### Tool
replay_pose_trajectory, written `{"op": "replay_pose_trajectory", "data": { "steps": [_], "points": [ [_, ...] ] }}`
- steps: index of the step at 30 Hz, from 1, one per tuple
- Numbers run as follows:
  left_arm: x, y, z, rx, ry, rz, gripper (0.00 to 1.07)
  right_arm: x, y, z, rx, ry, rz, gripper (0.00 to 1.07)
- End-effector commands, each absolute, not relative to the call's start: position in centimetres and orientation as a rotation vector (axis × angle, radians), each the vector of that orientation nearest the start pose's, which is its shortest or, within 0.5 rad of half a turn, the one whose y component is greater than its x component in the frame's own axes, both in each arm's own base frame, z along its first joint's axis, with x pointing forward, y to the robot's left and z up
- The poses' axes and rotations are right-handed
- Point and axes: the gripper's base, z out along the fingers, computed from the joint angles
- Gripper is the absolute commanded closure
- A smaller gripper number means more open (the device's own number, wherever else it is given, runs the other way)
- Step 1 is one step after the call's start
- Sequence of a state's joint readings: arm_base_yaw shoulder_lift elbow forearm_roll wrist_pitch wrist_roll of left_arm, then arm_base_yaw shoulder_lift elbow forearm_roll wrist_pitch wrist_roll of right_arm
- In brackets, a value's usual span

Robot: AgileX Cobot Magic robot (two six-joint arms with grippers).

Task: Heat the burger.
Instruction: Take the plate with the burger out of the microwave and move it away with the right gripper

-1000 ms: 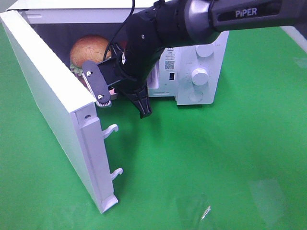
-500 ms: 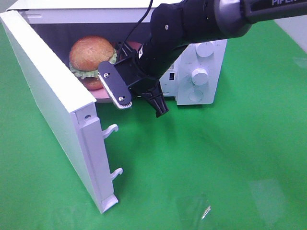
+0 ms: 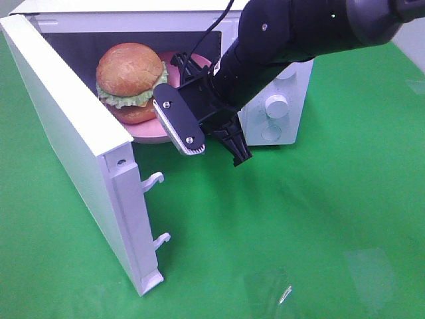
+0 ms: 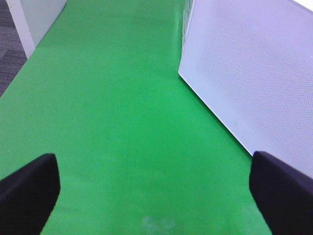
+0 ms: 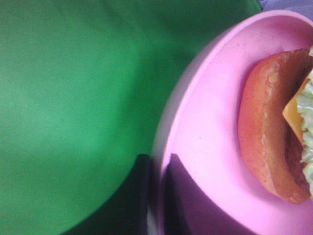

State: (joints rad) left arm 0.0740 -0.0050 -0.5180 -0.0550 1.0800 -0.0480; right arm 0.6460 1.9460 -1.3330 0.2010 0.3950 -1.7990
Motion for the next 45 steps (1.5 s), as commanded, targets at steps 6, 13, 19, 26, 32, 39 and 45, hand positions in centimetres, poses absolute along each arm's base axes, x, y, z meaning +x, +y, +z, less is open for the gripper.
{"op": "replay_pose_trajectory", "data": {
  "steps": [6,13,19,26,32,39,45],
  "points": [
    [-1.0,-0.6,28.2,-0.120,2.004,-0.055,0.06,32.2,24.7,21.3,-2.183,1.013,-0.387,1.07],
    [-1.0,-0.6,28.2,-0.120,2.004,-0.055,0.06,30.0,23.0,21.8,-2.162,1.022,-0.398,1.07],
    [-1.0,-0.6,28.2,-0.120,2.004,-0.055,0.06,28.2,21.6,22.4,-2.158,1.027,-0.398,1.07],
    [-1.0,-0.6,28.2,-0.120,2.004,-0.055,0.06,26.0,20.0,22.9,-2.141,1.056,-0.390,1.07],
    [-1.0,-0.6,28.2,-0.120,2.004,-0.055,0.06,24.4,18.7,23.2,-2.133,1.078,-0.396,1.07],
    [-1.0,-0.6,28.2,-0.120,2.004,-0.055,0.06,22.1,16.8,23.6,-2.093,1.141,-0.395,1.07],
    [-1.0,-0.6,28.2,-0.120,2.004,-0.055,0.06,20.5,15.5,24.0,-2.050,1.176,-0.385,1.07]
  ]
}}
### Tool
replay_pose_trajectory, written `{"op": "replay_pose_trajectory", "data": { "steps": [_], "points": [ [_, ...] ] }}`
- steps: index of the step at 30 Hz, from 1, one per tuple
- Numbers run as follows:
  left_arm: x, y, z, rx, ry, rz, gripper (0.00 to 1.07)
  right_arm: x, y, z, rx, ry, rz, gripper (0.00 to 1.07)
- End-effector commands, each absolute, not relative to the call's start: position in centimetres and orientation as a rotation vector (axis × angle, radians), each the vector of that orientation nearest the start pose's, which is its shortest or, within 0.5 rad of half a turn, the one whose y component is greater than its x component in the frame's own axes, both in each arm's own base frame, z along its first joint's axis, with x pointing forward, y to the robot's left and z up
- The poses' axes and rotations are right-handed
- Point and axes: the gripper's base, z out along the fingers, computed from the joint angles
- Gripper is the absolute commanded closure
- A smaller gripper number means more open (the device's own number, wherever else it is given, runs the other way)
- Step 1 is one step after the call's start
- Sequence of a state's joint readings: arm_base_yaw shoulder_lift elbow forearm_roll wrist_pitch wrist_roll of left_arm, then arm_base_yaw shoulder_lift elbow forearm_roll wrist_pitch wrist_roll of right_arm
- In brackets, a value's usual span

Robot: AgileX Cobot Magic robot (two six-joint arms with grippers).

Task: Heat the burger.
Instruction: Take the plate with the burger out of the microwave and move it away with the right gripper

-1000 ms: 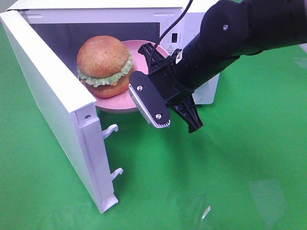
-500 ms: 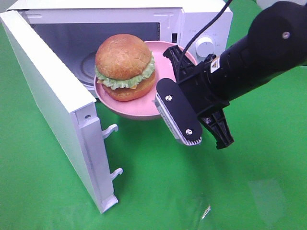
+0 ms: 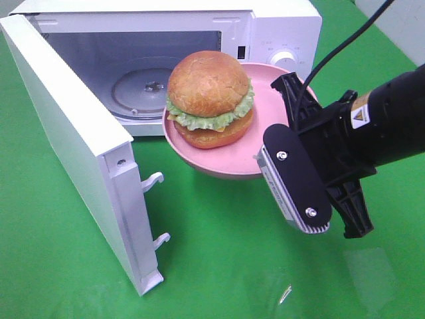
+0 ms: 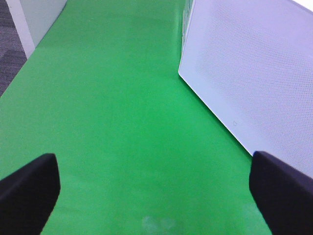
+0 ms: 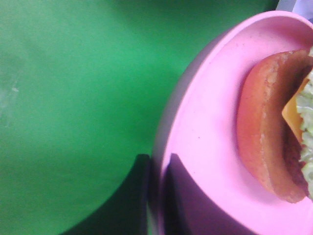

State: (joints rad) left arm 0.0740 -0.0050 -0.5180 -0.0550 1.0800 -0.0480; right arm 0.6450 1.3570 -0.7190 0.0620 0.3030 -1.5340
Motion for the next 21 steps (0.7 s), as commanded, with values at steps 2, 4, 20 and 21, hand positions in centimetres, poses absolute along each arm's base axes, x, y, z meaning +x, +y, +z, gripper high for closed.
{"op": "replay_pose_trajectory", "data": {
  "steps": [2,4,20,21],
  "points": [
    [-1.0,-0.6,28.2,-0.120,2.004,-0.055,0.06,19.3,14.4,24.2,-2.042,1.204,-0.388,1.07],
    [-1.0,-0.6,28.2,-0.120,2.004,-0.055,0.06,19.0,14.2,24.2,-2.036,1.214,-0.388,1.07],
    [-1.0,-0.6,28.2,-0.120,2.004,-0.055,0.06,15.1,10.4,25.6,-1.927,1.357,-0.415,1.07],
    [-1.0,-0.6,28.2,-0.120,2.004,-0.055,0.06,15.1,10.4,25.6,-1.927,1.357,-0.415,1.07]
  ]
}}
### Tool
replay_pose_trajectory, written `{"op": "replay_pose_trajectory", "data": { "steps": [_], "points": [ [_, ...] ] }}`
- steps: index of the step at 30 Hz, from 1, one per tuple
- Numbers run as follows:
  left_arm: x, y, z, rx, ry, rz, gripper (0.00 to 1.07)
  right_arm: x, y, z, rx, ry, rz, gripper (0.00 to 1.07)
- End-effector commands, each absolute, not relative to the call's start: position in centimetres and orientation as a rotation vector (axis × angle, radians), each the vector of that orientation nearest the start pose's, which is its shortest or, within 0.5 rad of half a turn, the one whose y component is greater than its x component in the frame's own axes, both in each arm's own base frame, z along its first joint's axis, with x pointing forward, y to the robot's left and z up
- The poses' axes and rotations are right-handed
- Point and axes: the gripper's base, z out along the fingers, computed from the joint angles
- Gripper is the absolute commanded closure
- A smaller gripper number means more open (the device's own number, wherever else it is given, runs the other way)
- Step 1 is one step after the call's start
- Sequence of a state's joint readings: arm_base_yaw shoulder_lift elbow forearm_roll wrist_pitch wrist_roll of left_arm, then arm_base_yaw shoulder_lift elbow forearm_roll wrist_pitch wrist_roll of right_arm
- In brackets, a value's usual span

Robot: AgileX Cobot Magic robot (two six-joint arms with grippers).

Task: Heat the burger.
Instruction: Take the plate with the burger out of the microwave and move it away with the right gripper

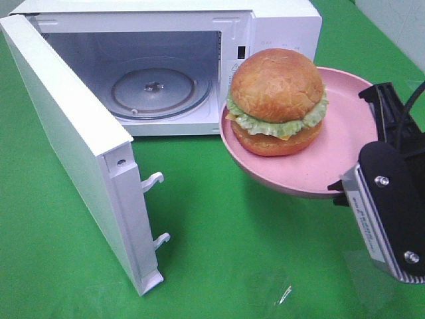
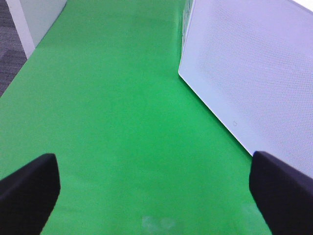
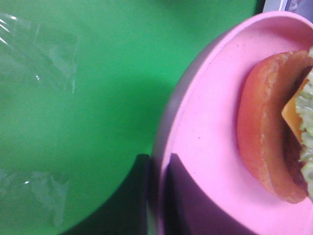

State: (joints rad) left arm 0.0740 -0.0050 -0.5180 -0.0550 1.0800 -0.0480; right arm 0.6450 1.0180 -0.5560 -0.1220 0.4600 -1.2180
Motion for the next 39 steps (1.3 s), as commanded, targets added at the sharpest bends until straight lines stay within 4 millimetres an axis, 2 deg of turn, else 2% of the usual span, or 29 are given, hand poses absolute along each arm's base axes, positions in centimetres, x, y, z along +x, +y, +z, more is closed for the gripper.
{"op": "replay_pose_trajectory", "data": {
  "steps": [1,7,8,9,10,17,39],
  "points": [
    [-1.0,-0.6,28.2,-0.120,2.004,-0.055,0.06,15.0,10.3,25.7,-1.913,1.375,-0.415,1.07],
    [-1.0,-0.6,28.2,-0.120,2.004,-0.055,0.06,14.6,9.2,26.3,-1.786,1.516,-0.434,1.07],
    [-1.0,-0.6,28.2,-0.120,2.004,-0.055,0.06,14.6,8.9,26.2,-1.740,1.599,-0.431,1.07],
    [-1.0,-0.6,28.2,-0.120,2.004,-0.055,0.06,14.6,8.9,26.2,-1.740,1.599,-0.431,1.07],
    [-1.0,-0.6,28.2,-0.120,2.004,-0.055,0.06,14.5,8.5,26.1,-1.675,1.694,-0.424,1.07],
    [-1.0,-0.6,28.2,-0.120,2.004,-0.055,0.06,14.7,7.3,26.0,-1.464,1.916,-0.473,1.07],
    [-1.0,-0.6,28.2,-0.120,2.004,-0.055,0.06,14.1,4.7,25.5,-1.006,2.322,-0.586,1.07]
  ]
}}
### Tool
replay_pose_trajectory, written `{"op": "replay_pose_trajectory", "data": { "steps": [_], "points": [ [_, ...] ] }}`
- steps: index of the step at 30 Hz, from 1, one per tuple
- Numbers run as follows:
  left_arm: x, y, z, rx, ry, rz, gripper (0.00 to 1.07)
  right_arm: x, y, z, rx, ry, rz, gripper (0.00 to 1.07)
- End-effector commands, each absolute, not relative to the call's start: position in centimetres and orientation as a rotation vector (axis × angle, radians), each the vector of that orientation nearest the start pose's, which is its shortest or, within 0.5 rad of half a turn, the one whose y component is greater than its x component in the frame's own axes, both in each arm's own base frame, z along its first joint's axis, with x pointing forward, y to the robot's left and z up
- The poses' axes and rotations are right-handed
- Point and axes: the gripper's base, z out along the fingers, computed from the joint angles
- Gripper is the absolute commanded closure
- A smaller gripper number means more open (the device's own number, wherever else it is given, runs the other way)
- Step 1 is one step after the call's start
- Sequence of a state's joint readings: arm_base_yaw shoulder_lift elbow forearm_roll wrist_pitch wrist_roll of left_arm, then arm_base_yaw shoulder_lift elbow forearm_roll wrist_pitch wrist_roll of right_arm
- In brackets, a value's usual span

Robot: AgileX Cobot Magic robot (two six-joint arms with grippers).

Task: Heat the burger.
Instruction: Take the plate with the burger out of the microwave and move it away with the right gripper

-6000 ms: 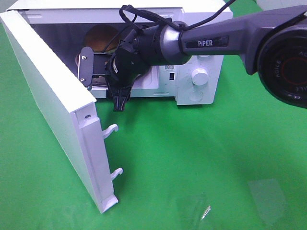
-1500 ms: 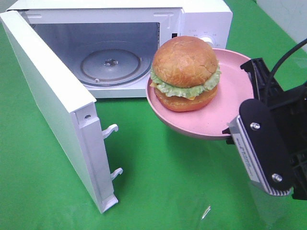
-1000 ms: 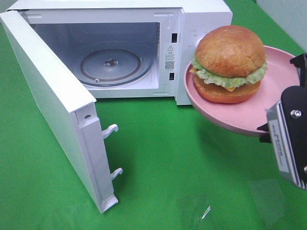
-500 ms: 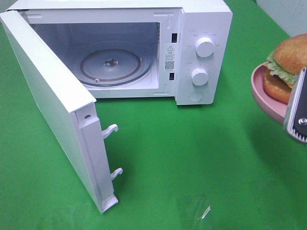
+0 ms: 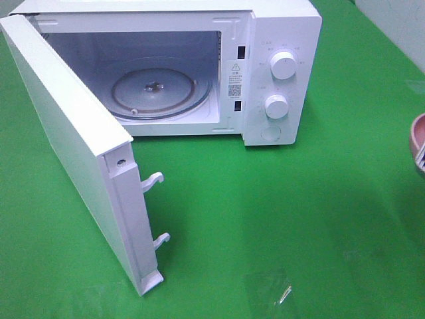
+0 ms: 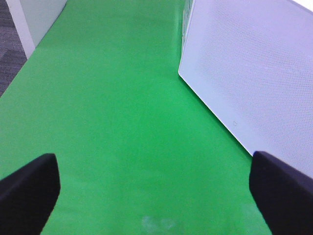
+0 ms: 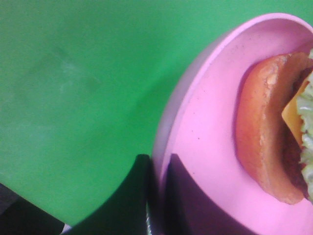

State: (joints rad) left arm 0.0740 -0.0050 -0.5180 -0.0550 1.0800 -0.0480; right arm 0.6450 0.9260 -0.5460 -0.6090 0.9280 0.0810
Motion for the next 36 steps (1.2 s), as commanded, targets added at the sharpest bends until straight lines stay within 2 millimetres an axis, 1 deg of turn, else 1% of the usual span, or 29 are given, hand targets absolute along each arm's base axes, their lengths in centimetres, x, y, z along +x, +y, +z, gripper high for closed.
{"op": "replay_pose_trajectory", "data": {
  "steps": [1,3,4,5,6,8,16,18,26,29,33,36],
  "points": [
    [-1.0,-0.6,28.2,-0.120,2.004,-0.055,0.06,14.1,4.6,25.4,-0.958,2.351,-0.595,1.07],
    [-1.0,-0.6,28.2,-0.120,2.004,-0.055,0.06,14.1,4.5,25.4,-0.931,2.369,-0.604,1.07],
    [-1.0,-0.6,28.2,-0.120,2.004,-0.055,0.06,14.2,4.4,25.1,-0.878,2.410,-0.614,1.07],
    [-1.0,-0.6,28.2,-0.120,2.004,-0.055,0.06,14.2,4.4,25.1,-0.878,2.410,-0.614,1.07],
    [-1.0,-0.6,28.2,-0.120,2.004,-0.055,0.06,14.3,4.5,24.9,-0.831,2.443,-0.617,1.07],
    [-1.0,-0.6,28.2,-0.120,2.004,-0.055,0.06,14.5,4.6,24.6,-0.796,2.464,-0.621,1.07],
    [-1.0,-0.6,28.2,-0.120,2.004,-0.055,0.06,15.6,5.1,23.8,-0.663,2.489,-0.641,1.07],
    [-1.0,-0.6,28.2,-0.120,2.004,-0.055,0.06,16.1,5.3,23.4,-0.625,2.492,-0.666,1.07],
    [-1.0,-0.6,28.2,-0.120,2.004,-0.055,0.06,16.9,5.7,22.7,-0.550,2.488,-0.656,1.07],
    [-1.0,-0.6,28.2,-0.120,2.004,-0.055,0.06,17.0,5.9,22.5,-0.540,2.492,-0.647,1.07],
    [-1.0,-0.6,28.2,-0.120,2.004,-0.055,0.06,17.7,6.4,21.6,-0.531,2.511,-0.648,1.07],
    [-1.0,-0.6,28.2,-0.120,2.004,-0.055,0.06,17.8,6.4,21.5,-0.524,2.511,-0.650,1.07]
  ]
}}
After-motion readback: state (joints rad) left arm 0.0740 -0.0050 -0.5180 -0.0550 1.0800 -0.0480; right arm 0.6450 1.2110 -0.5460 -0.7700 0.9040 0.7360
